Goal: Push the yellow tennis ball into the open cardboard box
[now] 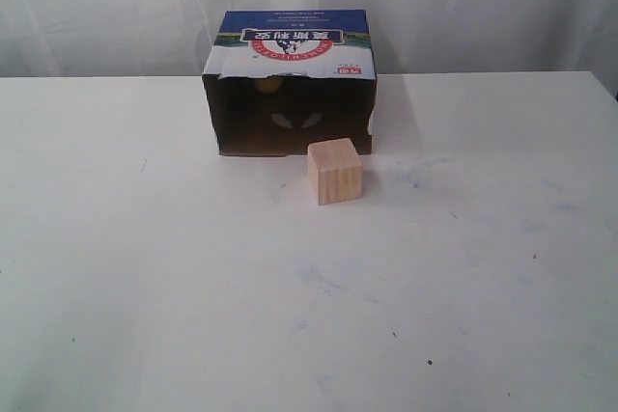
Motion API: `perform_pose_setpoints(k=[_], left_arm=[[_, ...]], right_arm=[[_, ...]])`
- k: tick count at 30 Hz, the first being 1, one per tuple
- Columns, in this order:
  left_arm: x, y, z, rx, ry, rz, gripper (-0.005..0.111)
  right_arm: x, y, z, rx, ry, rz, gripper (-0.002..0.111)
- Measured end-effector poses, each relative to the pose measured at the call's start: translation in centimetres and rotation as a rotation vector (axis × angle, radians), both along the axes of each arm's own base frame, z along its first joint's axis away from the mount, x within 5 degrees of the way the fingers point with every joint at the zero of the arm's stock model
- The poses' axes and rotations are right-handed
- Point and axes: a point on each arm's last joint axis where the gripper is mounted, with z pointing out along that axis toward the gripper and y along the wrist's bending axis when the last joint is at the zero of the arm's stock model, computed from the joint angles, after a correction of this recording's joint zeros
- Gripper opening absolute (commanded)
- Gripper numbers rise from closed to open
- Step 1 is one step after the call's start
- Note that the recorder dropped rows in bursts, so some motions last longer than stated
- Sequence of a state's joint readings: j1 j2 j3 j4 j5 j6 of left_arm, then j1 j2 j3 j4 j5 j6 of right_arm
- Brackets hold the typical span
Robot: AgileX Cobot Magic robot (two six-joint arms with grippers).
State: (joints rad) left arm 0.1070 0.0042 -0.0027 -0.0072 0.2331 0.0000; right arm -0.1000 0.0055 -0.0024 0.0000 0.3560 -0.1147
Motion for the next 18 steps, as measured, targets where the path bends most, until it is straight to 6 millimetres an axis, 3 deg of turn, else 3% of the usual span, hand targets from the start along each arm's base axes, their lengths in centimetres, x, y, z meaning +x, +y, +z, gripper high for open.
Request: perform_pose_setpoints(k=[6,18], left_arm=[[0.0,0.0,0.0,0.0,0.0,0.0,0.0],[0.0,0.0,0.0,0.0,0.0,0.0,0.0]], right_arm=[[-0.02,-0.19,0.01,-0.059,0.006,-0.006,0.0],[0.0,-0.03,0.0,-0.007,0.001,-0.001,0.0]])
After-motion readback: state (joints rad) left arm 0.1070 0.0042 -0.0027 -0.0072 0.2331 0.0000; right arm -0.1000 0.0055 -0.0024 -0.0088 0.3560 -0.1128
